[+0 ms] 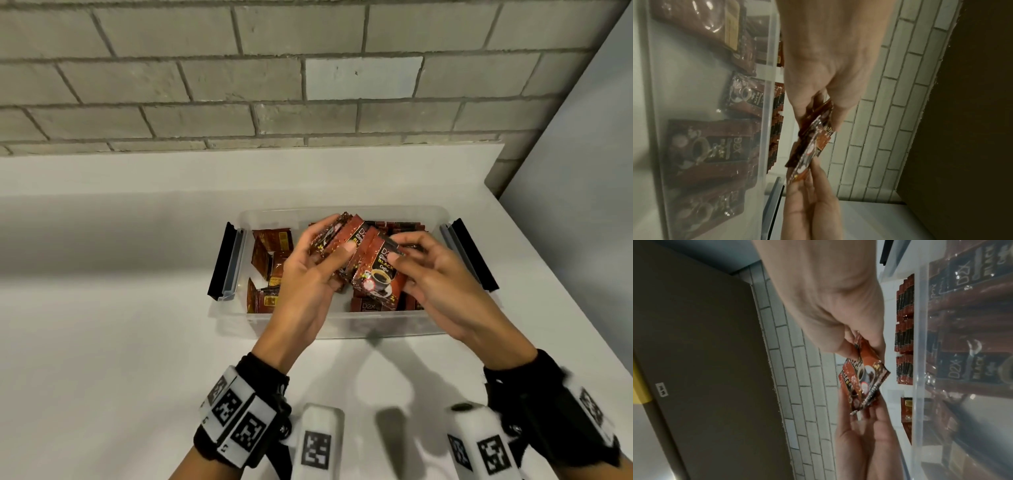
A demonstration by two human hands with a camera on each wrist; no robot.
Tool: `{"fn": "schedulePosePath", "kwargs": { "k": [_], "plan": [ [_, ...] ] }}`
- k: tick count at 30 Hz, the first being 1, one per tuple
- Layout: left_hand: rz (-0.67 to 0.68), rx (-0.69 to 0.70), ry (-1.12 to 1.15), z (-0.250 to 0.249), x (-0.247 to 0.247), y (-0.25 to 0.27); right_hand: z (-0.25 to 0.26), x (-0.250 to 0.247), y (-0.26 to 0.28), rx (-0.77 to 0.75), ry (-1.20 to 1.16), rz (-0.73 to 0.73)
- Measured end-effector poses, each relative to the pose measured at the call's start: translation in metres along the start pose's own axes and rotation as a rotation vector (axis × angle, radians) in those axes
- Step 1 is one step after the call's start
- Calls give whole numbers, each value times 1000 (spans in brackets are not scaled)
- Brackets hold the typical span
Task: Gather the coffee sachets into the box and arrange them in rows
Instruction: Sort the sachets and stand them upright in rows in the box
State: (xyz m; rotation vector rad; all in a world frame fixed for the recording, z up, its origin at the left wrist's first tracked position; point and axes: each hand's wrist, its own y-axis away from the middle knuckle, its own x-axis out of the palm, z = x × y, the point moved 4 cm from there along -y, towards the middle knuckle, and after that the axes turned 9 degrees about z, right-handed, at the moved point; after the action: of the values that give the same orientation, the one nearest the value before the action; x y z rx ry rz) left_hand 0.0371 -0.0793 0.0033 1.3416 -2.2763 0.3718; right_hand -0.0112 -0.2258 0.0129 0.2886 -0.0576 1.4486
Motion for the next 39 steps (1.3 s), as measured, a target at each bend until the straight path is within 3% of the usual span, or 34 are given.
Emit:
{"fn": "schedulePosePath", "kwargs": {
  "k": [8, 19, 32, 39],
  "plan": [
    [-75, -69, -43, 2, -11, 5, 3, -3, -7, 24, 138, 69],
    [19, -48, -113, -2, -11, 6, 15, -13, -6, 43, 280, 204],
    [-126, 165, -371, -3, -7, 9, 6, -9, -5, 92, 204, 116],
    [-227, 365, -727, -4, 0, 14, -6, 3, -4, 111, 137, 57]
  ]
}}
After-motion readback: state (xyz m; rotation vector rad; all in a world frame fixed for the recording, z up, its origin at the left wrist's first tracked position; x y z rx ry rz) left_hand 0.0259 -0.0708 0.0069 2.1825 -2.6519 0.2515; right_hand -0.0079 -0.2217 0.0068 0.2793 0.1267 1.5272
